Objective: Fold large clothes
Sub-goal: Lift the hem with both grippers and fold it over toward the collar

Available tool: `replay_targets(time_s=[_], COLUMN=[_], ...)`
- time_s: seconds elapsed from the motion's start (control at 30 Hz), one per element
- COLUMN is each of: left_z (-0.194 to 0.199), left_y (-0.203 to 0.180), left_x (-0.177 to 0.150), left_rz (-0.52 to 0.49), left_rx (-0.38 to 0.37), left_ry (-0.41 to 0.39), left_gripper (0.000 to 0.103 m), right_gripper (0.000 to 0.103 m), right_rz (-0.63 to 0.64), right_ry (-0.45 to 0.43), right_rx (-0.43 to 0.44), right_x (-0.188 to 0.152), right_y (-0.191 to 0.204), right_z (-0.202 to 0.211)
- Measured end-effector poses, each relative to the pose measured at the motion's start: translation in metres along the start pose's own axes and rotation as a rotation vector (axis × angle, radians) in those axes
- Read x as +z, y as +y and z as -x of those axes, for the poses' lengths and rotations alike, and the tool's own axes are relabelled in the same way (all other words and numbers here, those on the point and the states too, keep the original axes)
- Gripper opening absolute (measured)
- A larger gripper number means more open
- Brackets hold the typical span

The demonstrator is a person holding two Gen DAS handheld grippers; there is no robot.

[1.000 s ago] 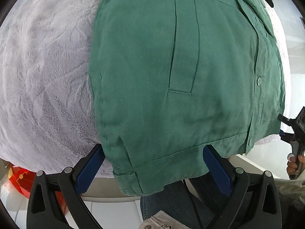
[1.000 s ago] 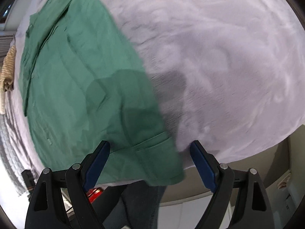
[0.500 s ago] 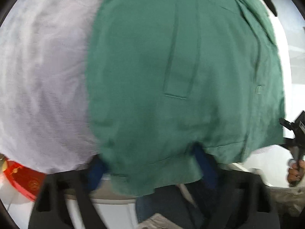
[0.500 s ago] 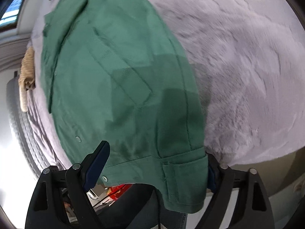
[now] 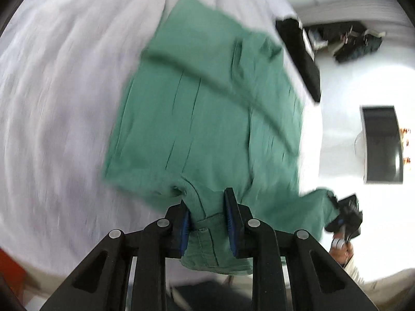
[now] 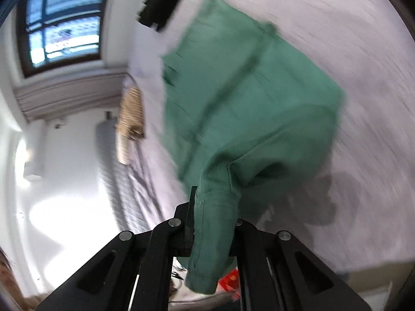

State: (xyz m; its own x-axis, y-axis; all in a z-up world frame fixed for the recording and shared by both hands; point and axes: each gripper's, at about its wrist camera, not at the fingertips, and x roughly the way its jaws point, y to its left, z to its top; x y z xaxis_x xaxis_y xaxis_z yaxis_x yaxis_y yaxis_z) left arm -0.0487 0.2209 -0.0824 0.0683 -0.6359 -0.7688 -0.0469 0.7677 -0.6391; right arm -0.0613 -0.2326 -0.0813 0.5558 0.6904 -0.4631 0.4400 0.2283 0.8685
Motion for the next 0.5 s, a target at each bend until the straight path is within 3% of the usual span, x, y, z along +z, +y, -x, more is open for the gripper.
replay_targets(time_s=[0.17, 0.27, 0.4, 0.43, 0.47, 0.5], left_z=[-0.02, -0.035, -0.042, -0.043, -0.04, -0.035], left_y=[-0.006, -0.013, -0.029, -0.039, -0.043, -0.047], left_x=[0.059, 0.083, 0.093, 0.096, 0.093, 0.09], left_rz=[0.044, 0.061, 0.007, -0.008, -0.024, -0.041], left_rx=[0.104, 0.172, 0.299, 0.326, 0.346, 0.372], left_ry=[-0.092, -0.094, -0.058, -0.053, -0.062, -0.084], left_gripper=[0.026, 0.026, 0.027, 0.034, 0.054, 0.069], right_gripper=[0.009, 0.013, 0.021, 0.031, 0.059, 0.073], right_rz=[-0.058, -0.13, -0.148, -0.138, -0.122, -0.105], right_ry=[-0.03, -0.04, 0.009, 0.017, 0.017, 0.009], right_rx=[-0.072, -0.147, -0.227, -0.224, -0.213, -0.207], right_x=[0.06, 0.086, 0.112, 0.112, 0.113, 0.116], right_y=[0.001, -0.01, -0.013, -0.011, -0.007, -0.004], right_z=[-0.044, -0.067, -0.08, -0.081, -0.08, -0.08])
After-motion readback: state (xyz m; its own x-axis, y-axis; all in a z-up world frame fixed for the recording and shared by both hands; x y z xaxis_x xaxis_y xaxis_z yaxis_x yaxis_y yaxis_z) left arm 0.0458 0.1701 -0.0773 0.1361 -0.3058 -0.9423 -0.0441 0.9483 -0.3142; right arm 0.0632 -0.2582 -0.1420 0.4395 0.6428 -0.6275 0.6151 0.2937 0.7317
